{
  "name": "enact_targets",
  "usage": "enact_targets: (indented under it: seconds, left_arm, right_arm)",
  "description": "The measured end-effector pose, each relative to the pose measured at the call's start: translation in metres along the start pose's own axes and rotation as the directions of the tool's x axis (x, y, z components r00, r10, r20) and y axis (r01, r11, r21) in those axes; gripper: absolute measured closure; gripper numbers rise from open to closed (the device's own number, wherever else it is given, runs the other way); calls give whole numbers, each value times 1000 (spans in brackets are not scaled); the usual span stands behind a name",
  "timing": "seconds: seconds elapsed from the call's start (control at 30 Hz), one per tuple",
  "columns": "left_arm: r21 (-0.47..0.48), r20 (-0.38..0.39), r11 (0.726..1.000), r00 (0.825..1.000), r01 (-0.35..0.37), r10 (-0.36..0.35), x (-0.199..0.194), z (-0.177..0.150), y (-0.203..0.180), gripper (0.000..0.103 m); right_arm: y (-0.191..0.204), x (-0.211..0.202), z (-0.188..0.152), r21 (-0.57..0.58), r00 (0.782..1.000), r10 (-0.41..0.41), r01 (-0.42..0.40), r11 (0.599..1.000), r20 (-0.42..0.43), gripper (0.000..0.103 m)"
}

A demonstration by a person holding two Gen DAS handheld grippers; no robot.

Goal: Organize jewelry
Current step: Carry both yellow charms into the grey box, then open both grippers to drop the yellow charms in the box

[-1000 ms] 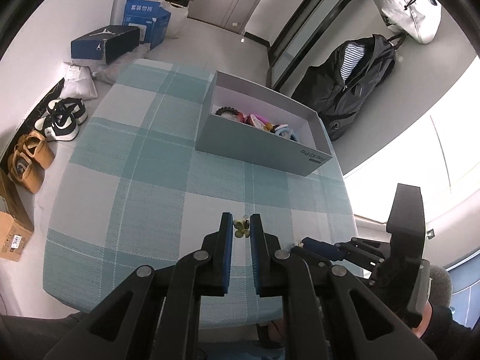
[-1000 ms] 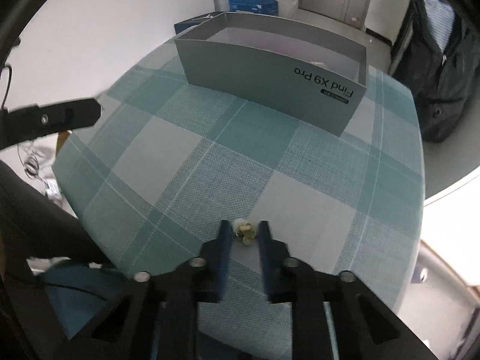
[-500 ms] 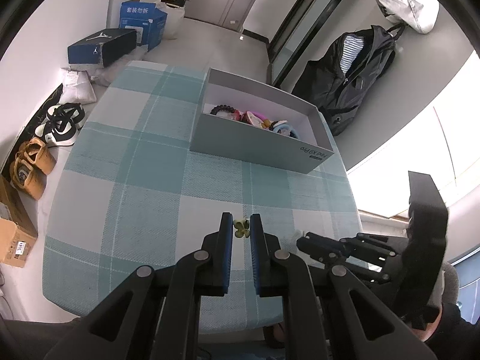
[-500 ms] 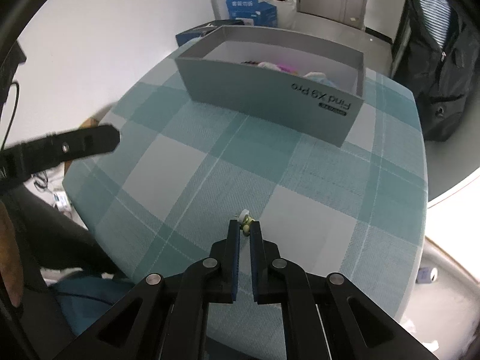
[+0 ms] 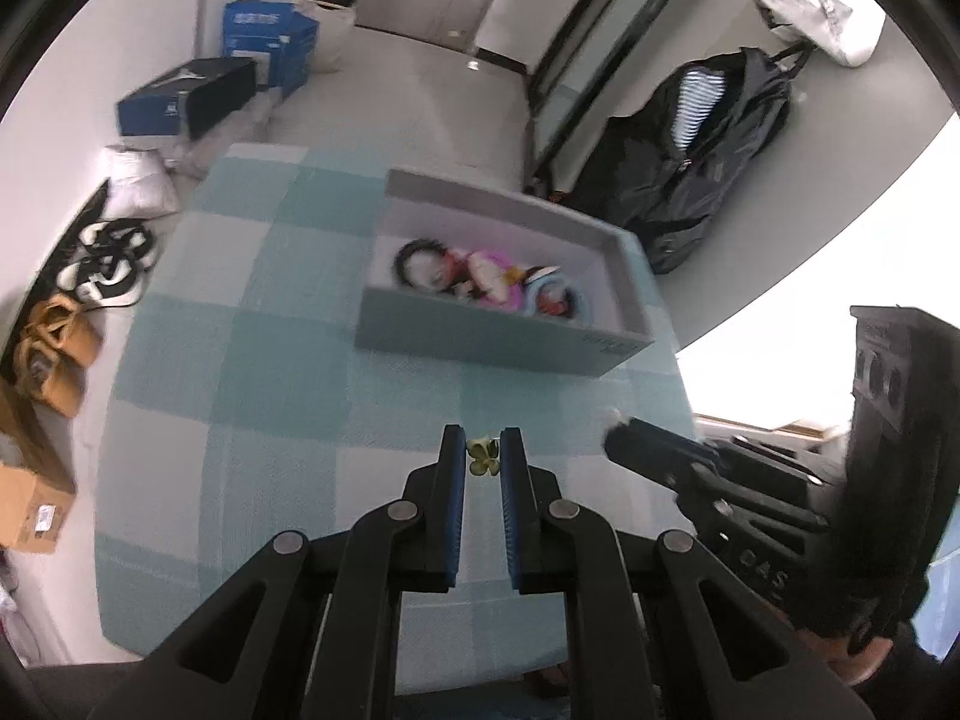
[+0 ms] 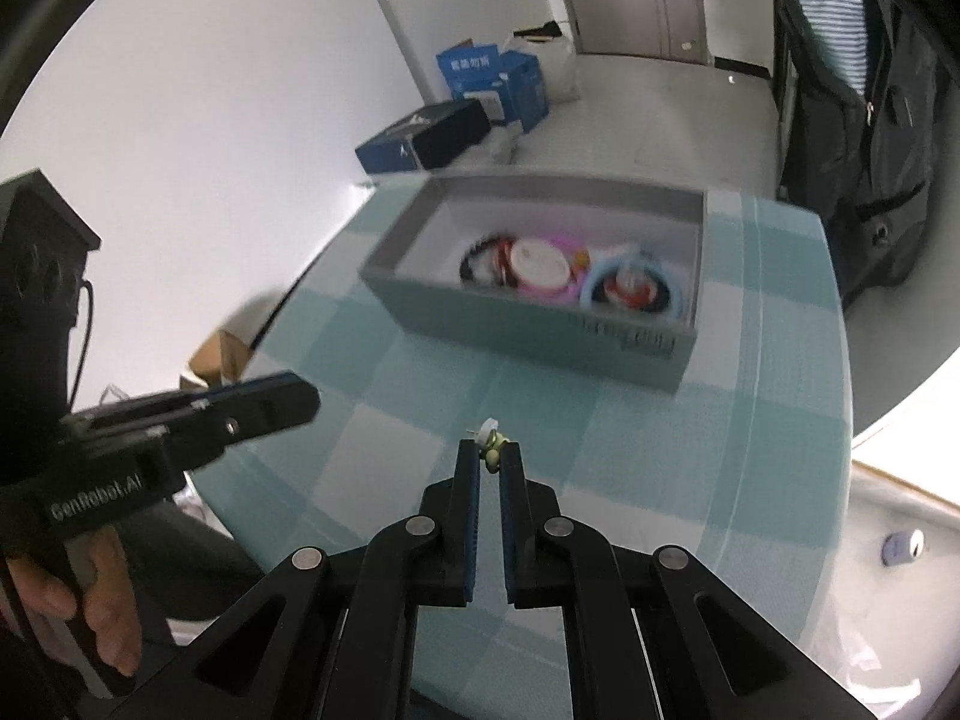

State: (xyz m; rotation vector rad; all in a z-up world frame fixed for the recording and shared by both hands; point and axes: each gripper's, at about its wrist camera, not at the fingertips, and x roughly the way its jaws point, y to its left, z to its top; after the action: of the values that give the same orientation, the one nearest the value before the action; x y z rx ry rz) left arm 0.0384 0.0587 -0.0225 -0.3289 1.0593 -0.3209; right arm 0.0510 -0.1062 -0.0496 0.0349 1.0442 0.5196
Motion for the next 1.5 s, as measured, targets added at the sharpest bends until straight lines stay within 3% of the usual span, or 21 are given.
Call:
enact_targets:
  seconds: [0.23,0.57,1.07,1.5]
  left_arm:
    - [50,-8,998,999,38,-38,0,40,-20,96]
    - [100,-51,994,998,52,-47,32,95,-23,96]
    - [35,-133,995,987,93,-88,82,115,-3,96]
    - [24,-135,992,984,121,-117,88,115,-3,96]
  right_arm:
    - [-11,-14,40,38,998,36,-38,999,57,98]
    - [-23,2,79,40,998,40,-42,998,52,98]
    - [-53,36,100,86,998,61,-62,994,12,98]
    - [-64,50,99,138,997,70,-65,988,-31,97]
